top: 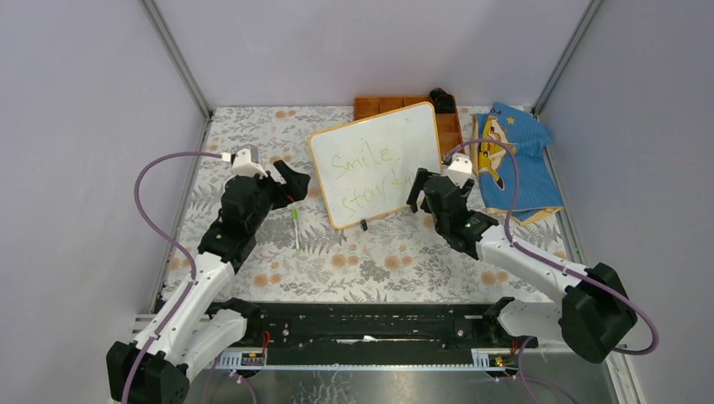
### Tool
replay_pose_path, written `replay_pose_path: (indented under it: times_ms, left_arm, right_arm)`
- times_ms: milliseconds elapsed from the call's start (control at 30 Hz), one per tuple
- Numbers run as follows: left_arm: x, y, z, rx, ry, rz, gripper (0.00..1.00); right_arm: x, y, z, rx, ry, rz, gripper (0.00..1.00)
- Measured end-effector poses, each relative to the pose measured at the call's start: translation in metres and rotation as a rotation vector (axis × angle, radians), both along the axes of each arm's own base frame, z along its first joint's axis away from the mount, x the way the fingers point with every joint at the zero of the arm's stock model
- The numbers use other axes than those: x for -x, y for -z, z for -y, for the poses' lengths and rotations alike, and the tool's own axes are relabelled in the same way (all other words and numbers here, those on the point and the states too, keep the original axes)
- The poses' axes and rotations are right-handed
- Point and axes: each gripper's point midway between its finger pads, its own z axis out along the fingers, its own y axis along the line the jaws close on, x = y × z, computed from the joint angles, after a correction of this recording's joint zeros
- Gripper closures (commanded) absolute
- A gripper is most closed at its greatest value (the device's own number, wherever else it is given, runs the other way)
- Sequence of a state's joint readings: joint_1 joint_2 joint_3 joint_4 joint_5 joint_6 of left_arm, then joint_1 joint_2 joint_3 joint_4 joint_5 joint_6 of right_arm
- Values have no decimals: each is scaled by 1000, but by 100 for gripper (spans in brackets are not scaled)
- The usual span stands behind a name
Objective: Write a sentence on the whiteboard
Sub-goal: Reset both arms
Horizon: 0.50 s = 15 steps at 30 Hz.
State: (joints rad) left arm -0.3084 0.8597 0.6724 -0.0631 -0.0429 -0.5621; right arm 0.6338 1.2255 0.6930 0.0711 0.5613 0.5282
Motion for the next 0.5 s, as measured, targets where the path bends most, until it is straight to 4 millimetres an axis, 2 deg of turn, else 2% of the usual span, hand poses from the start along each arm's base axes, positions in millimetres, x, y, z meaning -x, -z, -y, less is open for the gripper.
replay_pose_path:
  times_ms: [233, 333, 500]
  left_arm:
    - [1, 2, 13, -35, 16, -25, 1]
    - [4, 1, 19, -46, 27, -22, 1]
    - [9, -5, 25, -47, 34, 0, 1]
  right_arm:
    - [19, -101, -43, 110, -72, 187, 2]
    - [23, -136, -32, 95, -48, 254, 0]
    - [40, -178, -11, 10, -53, 367, 0]
